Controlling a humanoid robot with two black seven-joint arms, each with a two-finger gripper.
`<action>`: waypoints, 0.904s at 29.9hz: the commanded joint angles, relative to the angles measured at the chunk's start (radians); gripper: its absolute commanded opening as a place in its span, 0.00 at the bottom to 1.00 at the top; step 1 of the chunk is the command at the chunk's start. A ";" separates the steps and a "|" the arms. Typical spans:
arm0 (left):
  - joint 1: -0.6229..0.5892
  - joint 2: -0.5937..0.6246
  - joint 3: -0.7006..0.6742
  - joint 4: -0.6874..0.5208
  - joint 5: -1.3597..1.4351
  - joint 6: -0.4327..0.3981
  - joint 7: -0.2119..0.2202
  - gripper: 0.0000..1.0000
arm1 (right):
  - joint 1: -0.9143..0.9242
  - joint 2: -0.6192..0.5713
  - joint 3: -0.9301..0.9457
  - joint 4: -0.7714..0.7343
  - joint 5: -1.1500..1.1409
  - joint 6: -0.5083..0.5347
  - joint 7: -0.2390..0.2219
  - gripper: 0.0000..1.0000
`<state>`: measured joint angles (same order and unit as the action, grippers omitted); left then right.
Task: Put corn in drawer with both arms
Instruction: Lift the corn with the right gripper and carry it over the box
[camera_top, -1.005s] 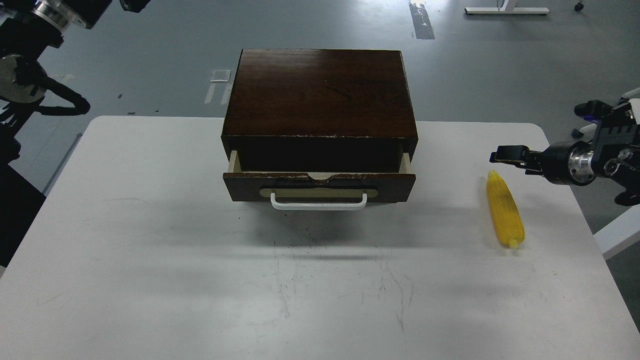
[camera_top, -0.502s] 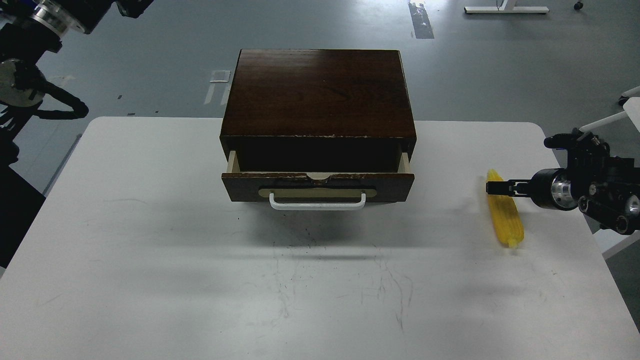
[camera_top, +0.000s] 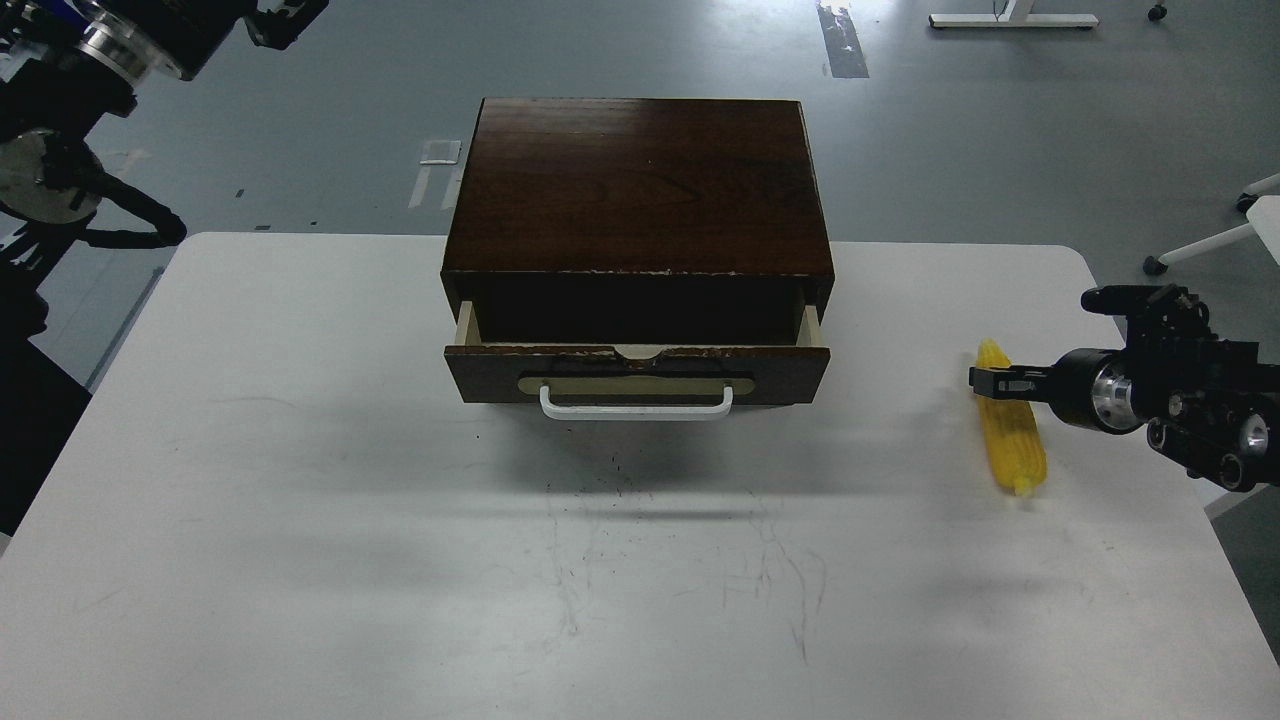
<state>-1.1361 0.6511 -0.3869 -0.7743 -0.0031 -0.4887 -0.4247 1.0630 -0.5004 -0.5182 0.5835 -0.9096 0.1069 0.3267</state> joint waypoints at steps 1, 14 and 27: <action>0.009 -0.002 0.002 0.000 0.002 0.000 0.000 0.98 | -0.005 0.000 0.036 0.007 0.003 0.008 -0.002 0.02; 0.009 0.007 0.000 -0.003 0.051 0.000 0.000 0.98 | 0.179 -0.107 0.188 0.120 0.002 0.008 0.017 0.00; 0.009 0.016 -0.019 -0.008 0.037 0.000 -0.032 0.98 | 0.658 -0.112 0.182 0.382 -0.152 0.010 0.017 0.00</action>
<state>-1.1275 0.6631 -0.3962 -0.7846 0.0420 -0.4887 -0.4293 1.6457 -0.6192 -0.3404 0.8673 -1.0028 0.1121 0.3457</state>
